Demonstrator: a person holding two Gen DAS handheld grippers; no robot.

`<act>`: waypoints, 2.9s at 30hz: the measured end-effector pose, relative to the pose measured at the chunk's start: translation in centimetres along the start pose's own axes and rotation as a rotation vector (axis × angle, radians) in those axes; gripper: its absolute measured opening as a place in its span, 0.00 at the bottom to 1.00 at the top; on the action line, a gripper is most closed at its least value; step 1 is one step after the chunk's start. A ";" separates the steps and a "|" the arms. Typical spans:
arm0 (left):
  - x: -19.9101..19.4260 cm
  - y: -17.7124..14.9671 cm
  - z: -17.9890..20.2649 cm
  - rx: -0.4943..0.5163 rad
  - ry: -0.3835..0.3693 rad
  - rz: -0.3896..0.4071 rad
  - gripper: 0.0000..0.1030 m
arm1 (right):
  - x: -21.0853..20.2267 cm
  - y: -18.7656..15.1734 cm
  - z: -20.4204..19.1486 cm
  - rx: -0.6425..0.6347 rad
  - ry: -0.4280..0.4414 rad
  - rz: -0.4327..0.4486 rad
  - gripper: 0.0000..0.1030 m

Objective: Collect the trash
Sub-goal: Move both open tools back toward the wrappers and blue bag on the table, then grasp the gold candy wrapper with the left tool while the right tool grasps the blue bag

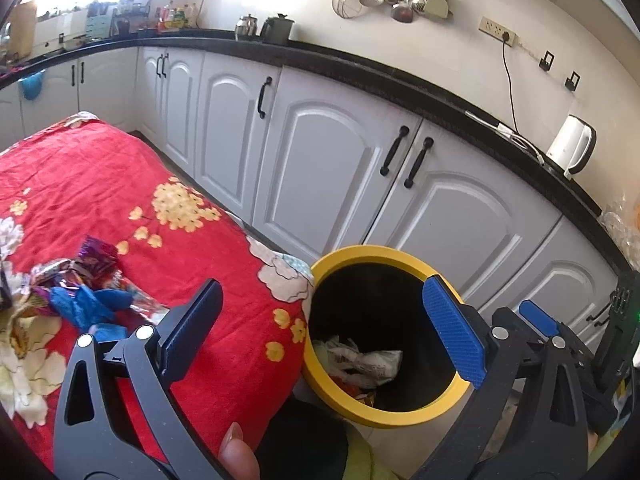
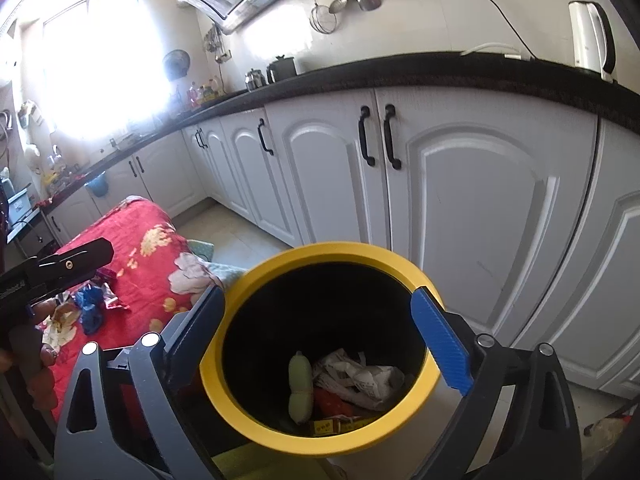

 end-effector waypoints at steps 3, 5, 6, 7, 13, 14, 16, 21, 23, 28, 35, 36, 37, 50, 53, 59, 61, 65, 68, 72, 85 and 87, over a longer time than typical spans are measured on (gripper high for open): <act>-0.9 0.4 -0.3 0.002 0.008 0.019 0.89 | -0.5 0.4 -0.7 -0.011 0.010 0.017 0.90; -1.4 0.5 -0.6 0.004 0.012 0.028 0.89 | -1.0 0.6 -1.2 -0.020 0.013 0.028 0.91; -1.8 0.6 -0.7 0.004 0.017 0.034 0.89 | -1.2 0.7 -1.5 -0.025 0.015 0.035 0.91; -2.1 0.7 -0.9 0.004 0.019 0.040 0.89 | -1.4 0.8 -1.8 -0.031 0.017 0.040 0.91; -3.8 1.3 -1.9 0.006 0.047 0.074 0.89 | -2.5 1.3 -3.5 -0.050 0.040 0.064 0.92; -4.2 1.4 -2.2 0.006 0.054 0.080 0.89 | -2.7 1.4 -3.8 -0.053 0.045 0.069 0.92; -4.8 1.5 -2.6 0.006 0.062 0.087 0.89 | -3.1 1.5 -4.4 -0.061 0.055 0.073 0.92; -6.5 1.8 -3.9 0.008 0.094 0.114 0.89 | -3.7 1.6 -6.3 -0.088 0.082 0.084 0.92; -7.1 1.9 -4.5 0.007 0.108 0.124 0.89 | -3.9 1.6 -7.0 -0.098 0.094 0.086 0.92; -8.4 2.1 -5.8 0.002 0.137 0.144 0.89 | -4.3 1.5 -8.7 -0.124 0.118 0.089 0.92; -10.2 2.3 -7.6 -0.016 0.170 0.168 0.89 | -4.8 1.1 -11.2 -0.155 0.156 0.089 0.92; -10.5 2.4 -8.0 -0.021 0.177 0.171 0.89 | -4.8 1.0 -11.8 -0.164 0.167 0.087 0.92; -10.8 2.4 -8.4 -0.025 0.182 0.173 0.89 | -4.9 0.9 -12.3 -0.172 0.173 0.086 0.92; -14.5 2.2 -14.7 -0.127 0.267 0.210 0.89 | -4.6 -1.1 -18.8 -0.253 0.271 0.030 0.92; -15.4 2.0 -16.4 -0.158 0.283 0.217 0.89 | -4.3 -1.7 -20.3 -0.275 0.290 0.019 0.92; -16.8 1.5 -19.6 -0.233 0.304 0.226 0.89 | -3.4 -3.1 -23.2 -0.312 0.340 -0.031 0.92; -17.2 1.4 -20.8 -0.265 0.313 0.225 0.89 | -3.0 -3.5 -24.0 -0.327 0.351 -0.041 0.92; -17.4 0.8 -23.0 -0.330 0.320 0.212 0.87 | -2.1 -4.4 -25.7 -0.358 0.371 -0.068 0.92; -17.2 0.1 -24.1 -0.370 0.312 0.194 0.77 | -1.2 -5.1 -27.0 -0.386 0.381 -0.089 0.86; -16.1 -0.8 -24.8 -0.399 0.281 0.146 0.62 | 0.1 -6.0 -28.3 -0.410 0.393 -0.129 0.78; -11.5 -3.6 -23.8 -0.333 0.207 -0.037 0.50 | 4.1 -8.1 -30.6 -0.448 0.397 -0.210 0.65; -11.1 -4.0 -23.8 -0.322 0.211 -0.053 0.49 | 4.7 -8.3 -30.6 -0.444 0.398 -0.225 0.58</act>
Point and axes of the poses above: each gripper's, at about its wrist camera, not at the fingertips, and x roughly the way its jaws point, z to its right, y to its top, the point moved 9 cm from there along x, roughly the way its jaws point, and after that the axes turned 9 degrees about -y, right-handed, at the moved point
